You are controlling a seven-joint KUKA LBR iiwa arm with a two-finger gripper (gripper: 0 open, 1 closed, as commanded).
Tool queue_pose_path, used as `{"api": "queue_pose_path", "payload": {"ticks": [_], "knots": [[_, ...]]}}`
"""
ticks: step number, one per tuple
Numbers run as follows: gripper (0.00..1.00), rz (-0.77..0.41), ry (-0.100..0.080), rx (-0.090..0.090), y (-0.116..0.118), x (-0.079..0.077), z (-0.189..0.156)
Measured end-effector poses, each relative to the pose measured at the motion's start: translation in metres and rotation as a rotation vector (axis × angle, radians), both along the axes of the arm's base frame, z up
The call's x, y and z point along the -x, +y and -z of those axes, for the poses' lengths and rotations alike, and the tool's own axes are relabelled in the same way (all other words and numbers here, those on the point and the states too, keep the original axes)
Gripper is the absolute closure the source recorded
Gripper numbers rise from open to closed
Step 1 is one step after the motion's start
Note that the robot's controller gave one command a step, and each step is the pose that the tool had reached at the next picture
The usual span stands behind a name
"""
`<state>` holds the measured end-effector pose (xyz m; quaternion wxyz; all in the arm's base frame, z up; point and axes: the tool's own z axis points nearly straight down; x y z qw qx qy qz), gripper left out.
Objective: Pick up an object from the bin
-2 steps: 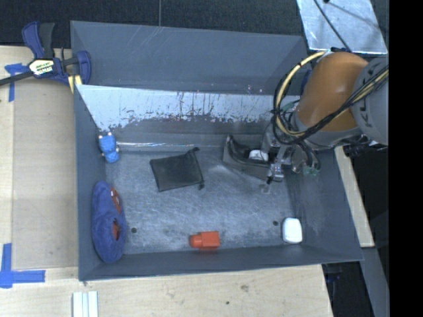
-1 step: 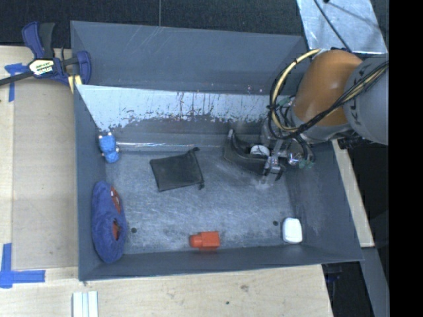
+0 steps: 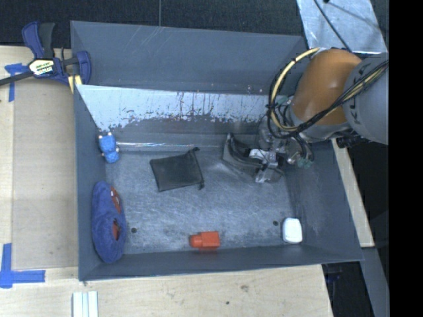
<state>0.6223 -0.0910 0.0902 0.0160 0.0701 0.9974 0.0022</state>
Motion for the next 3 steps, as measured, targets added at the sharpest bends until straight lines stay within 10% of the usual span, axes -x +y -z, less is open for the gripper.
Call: {"api": "queue_pose_path", "payload": {"ticks": [1, 2, 3], "knots": [[1.00, -0.033, 0.021, 0.004, 0.005, 0.024, -0.082], [1.00, -0.490, 0.021, 0.014, 0.006, 0.006, -0.136], [0.00, -0.489, 0.025, 0.012, 0.006, 0.007, -0.135]]}}
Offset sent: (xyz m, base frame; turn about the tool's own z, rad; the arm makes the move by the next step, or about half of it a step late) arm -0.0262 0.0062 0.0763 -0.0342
